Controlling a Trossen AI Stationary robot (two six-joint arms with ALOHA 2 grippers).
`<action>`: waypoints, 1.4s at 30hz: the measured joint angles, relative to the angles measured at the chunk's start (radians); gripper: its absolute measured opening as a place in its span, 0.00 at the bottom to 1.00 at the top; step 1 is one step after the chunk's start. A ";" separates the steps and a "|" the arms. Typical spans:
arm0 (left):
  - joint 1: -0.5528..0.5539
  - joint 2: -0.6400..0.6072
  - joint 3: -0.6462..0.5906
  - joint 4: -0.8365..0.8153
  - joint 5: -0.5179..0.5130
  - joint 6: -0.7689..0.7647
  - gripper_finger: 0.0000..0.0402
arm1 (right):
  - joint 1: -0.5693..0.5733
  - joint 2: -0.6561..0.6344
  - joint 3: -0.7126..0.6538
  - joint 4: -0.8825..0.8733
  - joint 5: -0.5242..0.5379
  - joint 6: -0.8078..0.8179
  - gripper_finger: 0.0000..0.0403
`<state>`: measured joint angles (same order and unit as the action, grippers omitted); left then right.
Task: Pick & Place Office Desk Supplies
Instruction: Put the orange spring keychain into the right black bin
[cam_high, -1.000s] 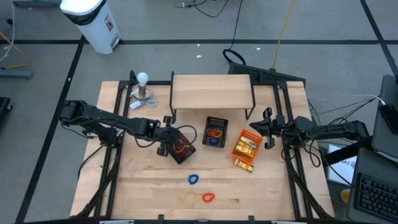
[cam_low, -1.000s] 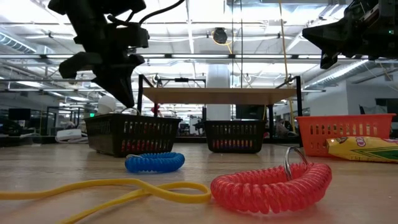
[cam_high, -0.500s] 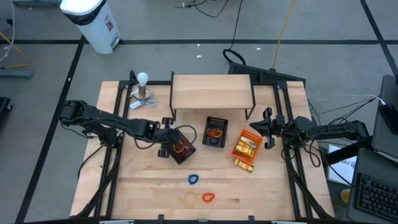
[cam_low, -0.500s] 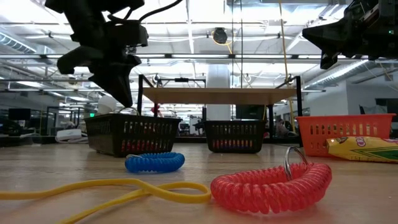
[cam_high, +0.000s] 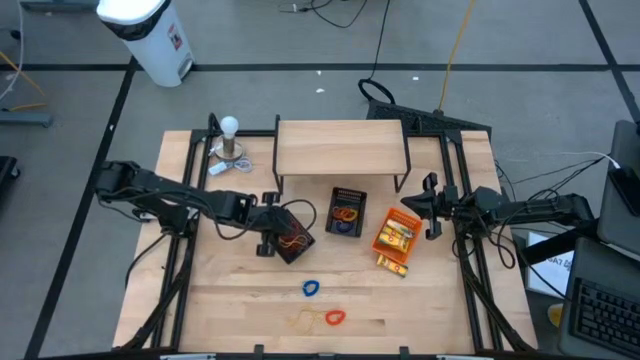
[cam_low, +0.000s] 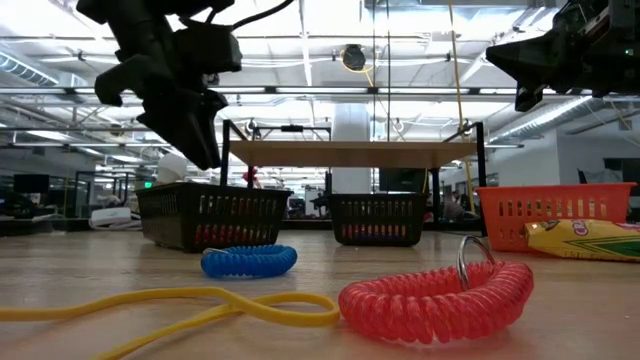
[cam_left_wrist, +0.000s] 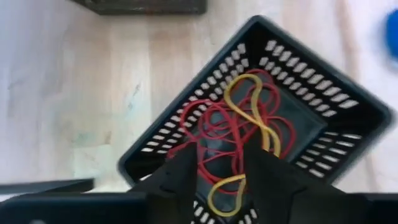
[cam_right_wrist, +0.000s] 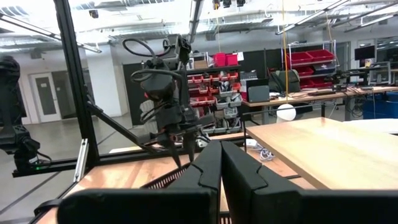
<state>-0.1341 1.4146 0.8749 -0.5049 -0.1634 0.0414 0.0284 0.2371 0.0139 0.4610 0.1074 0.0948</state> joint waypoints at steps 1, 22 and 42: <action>0.000 -0.011 0.000 -0.002 0.014 0.008 0.34 | 0.000 0.000 0.000 0.000 0.000 0.000 0.01; 0.119 -0.715 -0.121 0.189 0.405 0.119 0.01 | 0.000 0.002 0.000 -0.011 0.056 -0.011 0.01; 0.328 -1.053 -0.601 0.593 0.391 -0.050 0.01 | 0.000 0.023 0.000 -0.017 0.055 -0.021 0.01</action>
<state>0.1942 0.3614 0.2740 0.0879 0.2274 -0.0083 0.0280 0.2596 0.0137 0.4438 0.1619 0.0738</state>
